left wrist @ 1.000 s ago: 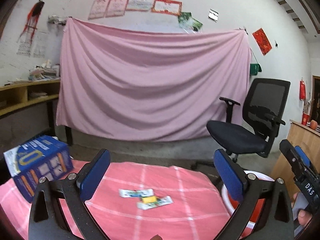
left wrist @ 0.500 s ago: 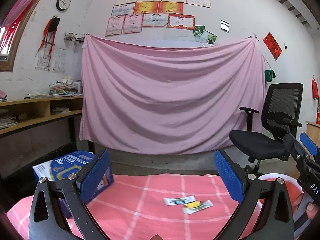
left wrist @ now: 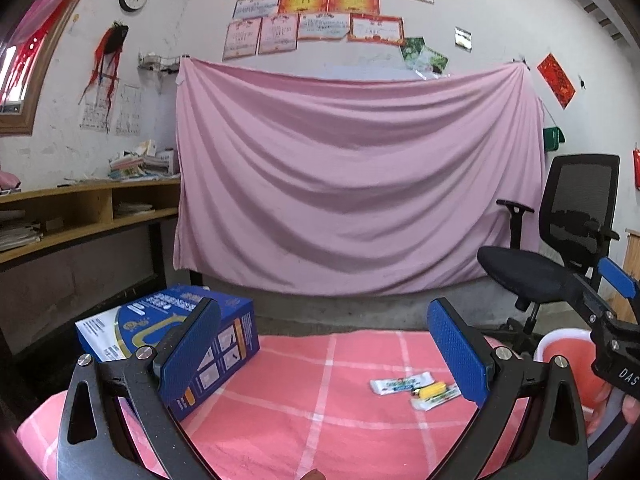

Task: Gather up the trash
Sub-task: 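Move both tools back over the tubes on the table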

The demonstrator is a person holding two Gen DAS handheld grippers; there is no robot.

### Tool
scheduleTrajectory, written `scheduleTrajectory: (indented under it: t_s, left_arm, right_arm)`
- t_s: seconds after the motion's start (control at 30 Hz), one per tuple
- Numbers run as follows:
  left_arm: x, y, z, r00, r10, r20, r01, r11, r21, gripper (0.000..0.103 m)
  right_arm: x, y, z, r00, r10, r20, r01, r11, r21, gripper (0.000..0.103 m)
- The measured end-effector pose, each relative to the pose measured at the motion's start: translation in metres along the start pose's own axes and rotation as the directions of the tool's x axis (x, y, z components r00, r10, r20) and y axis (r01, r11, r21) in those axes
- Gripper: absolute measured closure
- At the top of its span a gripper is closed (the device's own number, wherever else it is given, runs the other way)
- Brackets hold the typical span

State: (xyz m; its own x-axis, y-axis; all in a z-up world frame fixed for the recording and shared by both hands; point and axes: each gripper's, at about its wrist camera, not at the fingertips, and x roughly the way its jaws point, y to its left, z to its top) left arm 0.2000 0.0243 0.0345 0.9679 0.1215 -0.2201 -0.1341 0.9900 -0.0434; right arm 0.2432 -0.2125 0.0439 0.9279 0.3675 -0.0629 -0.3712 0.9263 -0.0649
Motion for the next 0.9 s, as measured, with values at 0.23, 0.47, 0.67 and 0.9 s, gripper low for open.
scheduleTrajectory:
  t_s: [0.23, 0.47, 0.67, 0.9]
  left_arm:
    - [0.032, 0.006, -0.008, 0.996, -0.016, -0.091, 0.017, 1.0, 0.01, 0.002]
    - [0.076, 0.008, -0.014, 0.971, -0.053, -0.235, 0.062, 0.998, 0.031, 0.002]
    - [0.118, 0.005, -0.025, 0.917, -0.053, -0.395, 0.083, 0.995, 0.058, 0.003]
    - [0.148, 0.008, -0.038, 0.84, -0.099, -0.534, 0.132, 0.991, 0.022, 0.027]
  right_arm:
    - [0.023, -0.001, -0.012, 0.995, 0.005, -0.104, -0.006, 1.0, -0.018, 0.0]
    - [0.053, -0.001, -0.027, 0.974, 0.013, -0.225, -0.018, 1.0, -0.018, 0.0]
    - [0.091, -0.01, -0.046, 0.913, 0.082, -0.399, -0.059, 0.996, 0.07, 0.0]
    - [0.133, 0.003, -0.074, 0.766, 0.186, -0.616, -0.16, 0.982, 0.097, 0.028]
